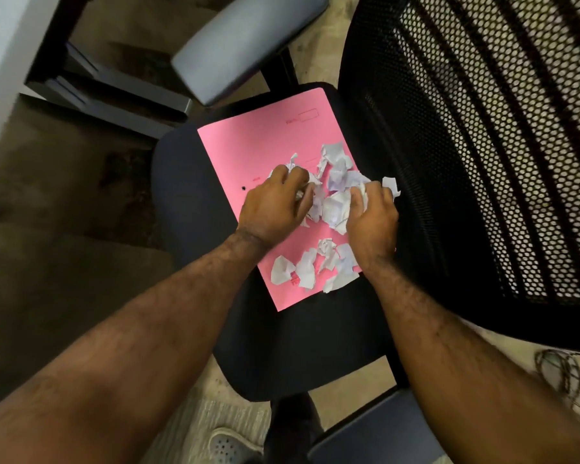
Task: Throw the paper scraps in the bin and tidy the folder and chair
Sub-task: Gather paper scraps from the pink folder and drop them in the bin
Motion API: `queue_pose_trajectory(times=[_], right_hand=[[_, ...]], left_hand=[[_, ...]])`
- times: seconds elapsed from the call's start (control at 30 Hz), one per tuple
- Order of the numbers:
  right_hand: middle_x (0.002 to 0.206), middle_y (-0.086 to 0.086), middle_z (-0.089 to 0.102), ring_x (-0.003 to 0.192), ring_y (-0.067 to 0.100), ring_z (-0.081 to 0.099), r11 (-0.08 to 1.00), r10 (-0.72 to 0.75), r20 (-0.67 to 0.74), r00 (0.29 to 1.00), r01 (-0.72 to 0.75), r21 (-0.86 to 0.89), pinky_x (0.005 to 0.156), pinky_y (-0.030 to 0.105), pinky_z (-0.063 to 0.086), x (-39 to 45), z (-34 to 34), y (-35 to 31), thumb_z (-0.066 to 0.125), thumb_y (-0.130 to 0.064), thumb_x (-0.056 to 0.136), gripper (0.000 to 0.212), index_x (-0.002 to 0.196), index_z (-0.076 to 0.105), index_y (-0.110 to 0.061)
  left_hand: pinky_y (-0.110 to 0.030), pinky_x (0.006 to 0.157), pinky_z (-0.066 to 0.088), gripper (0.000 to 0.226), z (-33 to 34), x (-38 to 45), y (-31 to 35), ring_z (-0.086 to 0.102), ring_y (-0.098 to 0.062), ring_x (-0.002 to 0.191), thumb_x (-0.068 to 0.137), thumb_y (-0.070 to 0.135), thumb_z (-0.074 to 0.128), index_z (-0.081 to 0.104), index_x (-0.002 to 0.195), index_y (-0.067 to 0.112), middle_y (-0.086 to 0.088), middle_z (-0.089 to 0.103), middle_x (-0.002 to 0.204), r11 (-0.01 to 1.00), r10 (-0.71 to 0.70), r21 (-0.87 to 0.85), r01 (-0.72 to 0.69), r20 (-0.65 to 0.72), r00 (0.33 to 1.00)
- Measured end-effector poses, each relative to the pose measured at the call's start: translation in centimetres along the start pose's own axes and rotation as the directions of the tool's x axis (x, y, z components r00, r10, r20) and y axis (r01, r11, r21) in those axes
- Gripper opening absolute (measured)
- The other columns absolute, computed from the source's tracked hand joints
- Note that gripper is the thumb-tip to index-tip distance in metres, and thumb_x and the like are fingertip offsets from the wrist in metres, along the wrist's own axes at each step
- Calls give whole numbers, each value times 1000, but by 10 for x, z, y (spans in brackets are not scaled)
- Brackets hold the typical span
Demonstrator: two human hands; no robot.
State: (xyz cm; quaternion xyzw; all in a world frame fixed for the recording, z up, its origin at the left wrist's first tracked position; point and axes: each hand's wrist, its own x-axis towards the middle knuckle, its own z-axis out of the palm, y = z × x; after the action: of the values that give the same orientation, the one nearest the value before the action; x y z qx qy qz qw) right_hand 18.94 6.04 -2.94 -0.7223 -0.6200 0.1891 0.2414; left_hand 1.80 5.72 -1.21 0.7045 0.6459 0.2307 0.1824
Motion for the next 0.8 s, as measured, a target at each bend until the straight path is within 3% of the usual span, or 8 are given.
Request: queue_pose_trajectory(times=[0.13, 0.3, 0.4, 0.53, 0.6, 0.67, 0.73, 0.8], right_hand=[[93, 2, 58, 82, 10, 52, 986, 88, -13, 996, -85, 142, 60, 1, 36, -4, -20, -10, 52, -27, 99, 23, 98, 58, -5], [83, -16, 55, 78, 6, 58, 952, 168, 17, 986, -167, 257, 63, 16, 46, -12, -38, -24, 51, -35, 98, 19, 91, 54, -17], [82, -18, 58, 79, 1, 59, 916, 213, 50, 976, -217, 336, 68, 22, 49, -17, -43, -34, 51, -36, 98, 11, 95, 54, -26], [80, -11, 61, 80, 3, 64, 868, 249, 115, 962, -274, 414, 67, 31, 55, -28, -44, -55, 51, -39, 98, 17, 99, 58, -24], [83, -5, 64, 79, 16, 65, 844, 243, 174, 954, -297, 446, 65, 38, 57, -40, -41, -71, 51, -42, 97, 13, 92, 58, -32], [83, -8, 62, 74, 14, 62, 839, 202, 228, 953, -288, 462, 60, 34, 53, -56, -37, -87, 51, -43, 96, 10, 91, 58, -37], [89, -11, 62, 77, 13, 59, 835, 160, 285, 945, -284, 471, 64, 35, 53, -79, -30, -104, 51, -42, 97, 13, 100, 60, -33], [98, -10, 65, 85, 12, 62, 845, 109, 331, 937, -263, 466, 70, 34, 53, -106, -21, -121, 51, -40, 97, 18, 106, 59, -28]], left_hand=[[-27, 67, 51, 22, -19, -2, 16, 60, -16, 78, 97, 31, 51, 60, 102, 11, -4, 64, 95, 957, -167, -257, 135, -110, 980], [-15, 58, 44, 10, -45, -4, 28, 56, -2, 65, 96, 25, 54, 54, 89, 18, 13, 60, 77, 766, -423, -572, 293, -107, 900], [-21, 58, 44, 14, -62, -14, 31, 50, 0, 60, 96, 23, 55, 55, 82, 21, 15, 57, 73, 562, -568, -732, 386, -1, 823], [-38, 58, 40, 14, -90, -41, 28, 47, -24, 65, 98, 23, 54, 56, 86, 16, -9, 54, 77, 184, -634, -869, 459, 251, 731], [-33, 54, 47, 13, -104, -62, 24, 58, -19, 61, 99, 16, 52, 56, 86, 16, -1, 63, 71, 47, -649, -893, 449, 314, 693], [-28, 53, 48, 15, -117, -88, 21, 62, -11, 59, 99, 12, 50, 56, 86, 16, 7, 66, 65, -83, -665, -909, 408, 355, 657], [-28, 56, 48, 15, -127, -121, 16, 62, -10, 59, 99, 16, 50, 57, 86, 16, 6, 66, 65, -157, -696, -917, 367, 366, 618], [-24, 53, 50, 16, -137, -160, 11, 61, -7, 58, 99, 16, 51, 59, 85, 16, 6, 66, 64, -157, -751, -935, 318, 322, 577]])
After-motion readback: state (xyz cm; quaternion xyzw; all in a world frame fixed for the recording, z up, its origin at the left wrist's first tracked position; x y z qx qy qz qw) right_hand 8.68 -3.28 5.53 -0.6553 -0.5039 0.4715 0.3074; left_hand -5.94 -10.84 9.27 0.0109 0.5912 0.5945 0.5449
